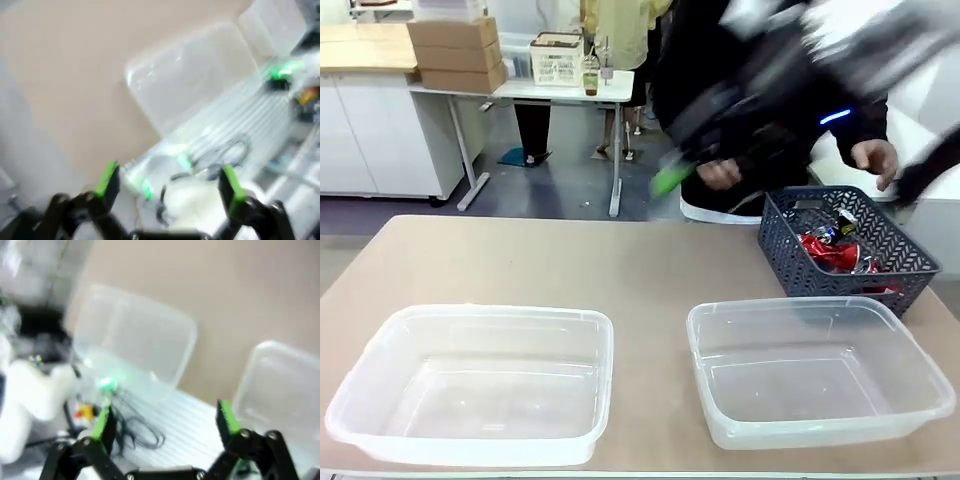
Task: Sort the waste into each basket.
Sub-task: Pick up the Organizing box on the left side of the table and lift it.
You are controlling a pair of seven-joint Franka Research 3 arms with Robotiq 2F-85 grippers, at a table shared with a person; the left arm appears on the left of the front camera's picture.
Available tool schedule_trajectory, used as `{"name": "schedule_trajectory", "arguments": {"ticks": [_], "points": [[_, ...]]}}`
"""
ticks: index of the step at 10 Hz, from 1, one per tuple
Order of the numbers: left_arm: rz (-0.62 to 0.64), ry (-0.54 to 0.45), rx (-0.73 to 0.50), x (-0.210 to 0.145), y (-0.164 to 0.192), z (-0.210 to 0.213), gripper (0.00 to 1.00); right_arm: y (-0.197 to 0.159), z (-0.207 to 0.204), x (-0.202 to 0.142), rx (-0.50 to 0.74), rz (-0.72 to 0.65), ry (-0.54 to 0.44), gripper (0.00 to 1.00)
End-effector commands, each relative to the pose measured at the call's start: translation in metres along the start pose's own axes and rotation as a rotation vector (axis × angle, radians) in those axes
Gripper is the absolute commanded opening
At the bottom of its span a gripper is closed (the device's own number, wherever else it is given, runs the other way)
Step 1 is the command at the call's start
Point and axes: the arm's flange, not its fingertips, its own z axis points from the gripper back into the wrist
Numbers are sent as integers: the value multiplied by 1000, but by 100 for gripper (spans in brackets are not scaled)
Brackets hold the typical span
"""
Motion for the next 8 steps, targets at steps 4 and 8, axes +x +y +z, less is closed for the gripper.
{"name": "schedule_trajectory", "arguments": {"ticks": [4,8], "points": [[-91,138,31,-10,-23,-16,100,32,-43,-6,-15,75,118,100],[-42,123,-27,6,-26,-96,100,51,-128,11,-162,-95,216,100]]}}
